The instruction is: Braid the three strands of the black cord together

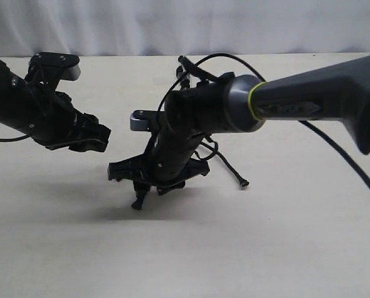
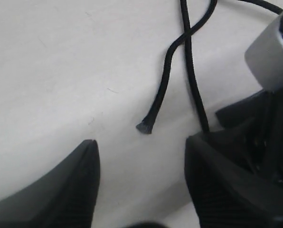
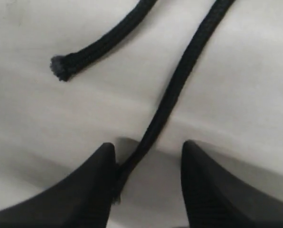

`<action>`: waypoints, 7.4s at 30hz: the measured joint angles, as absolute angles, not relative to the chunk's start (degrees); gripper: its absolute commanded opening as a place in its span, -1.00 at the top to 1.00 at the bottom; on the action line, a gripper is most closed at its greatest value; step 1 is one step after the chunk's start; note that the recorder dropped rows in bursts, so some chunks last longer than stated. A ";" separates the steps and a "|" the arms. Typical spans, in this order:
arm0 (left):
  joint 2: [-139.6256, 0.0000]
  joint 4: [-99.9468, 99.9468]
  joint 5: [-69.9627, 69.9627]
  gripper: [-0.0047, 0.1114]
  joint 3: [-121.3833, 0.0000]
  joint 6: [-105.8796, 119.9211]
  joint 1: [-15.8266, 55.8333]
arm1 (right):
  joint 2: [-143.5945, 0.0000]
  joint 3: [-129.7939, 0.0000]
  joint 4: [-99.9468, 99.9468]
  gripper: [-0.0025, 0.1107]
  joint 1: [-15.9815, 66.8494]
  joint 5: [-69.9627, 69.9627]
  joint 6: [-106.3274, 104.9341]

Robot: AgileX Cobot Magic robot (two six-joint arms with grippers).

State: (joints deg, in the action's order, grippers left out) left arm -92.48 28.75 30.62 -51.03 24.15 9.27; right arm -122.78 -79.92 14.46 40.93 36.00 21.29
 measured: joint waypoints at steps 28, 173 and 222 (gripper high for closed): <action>-111.89 41.86 9.29 0.58 -51.14 34.75 24.81 | -118.42 -80.10 14.78 0.88 27.60 53.86 2.34; -6.72 -2.48 31.12 0.92 -25.44 -2.53 7.26 | -0.26 -0.21 0.00 0.88 4.47 20.26 0.89; -0.15 0.45 19.88 0.92 -0.20 -2.72 -5.27 | -0.26 -0.21 0.00 0.88 4.74 20.26 0.89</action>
State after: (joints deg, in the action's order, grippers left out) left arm -0.15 0.45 19.88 -0.20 -2.72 -5.27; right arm -0.26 -0.21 0.00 4.74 20.26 0.89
